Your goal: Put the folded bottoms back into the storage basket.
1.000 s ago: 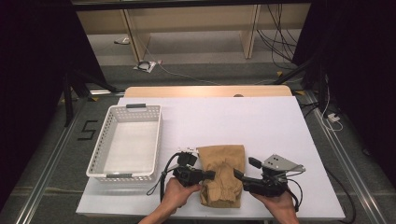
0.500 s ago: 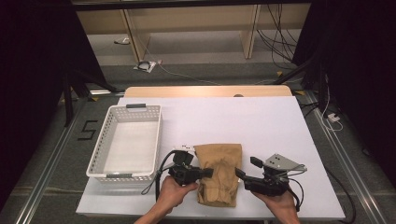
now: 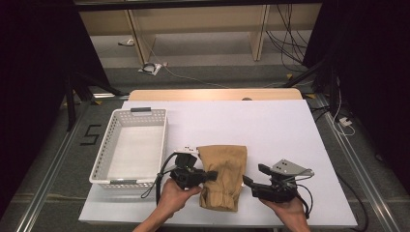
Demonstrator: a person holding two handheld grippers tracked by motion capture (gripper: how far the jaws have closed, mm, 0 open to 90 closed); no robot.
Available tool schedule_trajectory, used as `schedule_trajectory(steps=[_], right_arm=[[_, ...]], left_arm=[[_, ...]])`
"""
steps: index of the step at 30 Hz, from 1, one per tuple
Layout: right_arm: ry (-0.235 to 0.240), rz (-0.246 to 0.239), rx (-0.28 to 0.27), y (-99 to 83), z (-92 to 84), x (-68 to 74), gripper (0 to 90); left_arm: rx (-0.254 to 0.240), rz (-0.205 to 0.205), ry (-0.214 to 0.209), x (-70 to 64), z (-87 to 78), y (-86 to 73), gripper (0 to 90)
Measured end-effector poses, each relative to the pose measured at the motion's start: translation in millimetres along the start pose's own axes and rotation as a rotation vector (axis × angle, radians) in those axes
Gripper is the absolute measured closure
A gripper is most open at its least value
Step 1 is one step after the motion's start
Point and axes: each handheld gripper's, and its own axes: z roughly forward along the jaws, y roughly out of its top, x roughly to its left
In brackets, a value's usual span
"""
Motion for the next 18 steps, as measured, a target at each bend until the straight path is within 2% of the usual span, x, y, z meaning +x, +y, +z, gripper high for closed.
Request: schedule_trajectory(steps=[4, 10, 18], right_arm=[[0.002, 0.002, -0.007, 0.2, -0.5, -0.1, 29.6], [0.002, 0.002, -0.008, 0.5, -1.7, -0.5, 29.6], [-0.006, 0.007, -0.036, 0.4, -3.1, -2.2, 29.6]], left_arm=[[-0.006, 0.025, 0.005, -1.7, -9.5, 5.8, 84.6], [-0.016, 0.036, 0.010, 0.7, -20.7, 11.9, 84.6], [-0.029, 0.065, 0.026, -0.1, -36.2, 19.3, 84.5]])
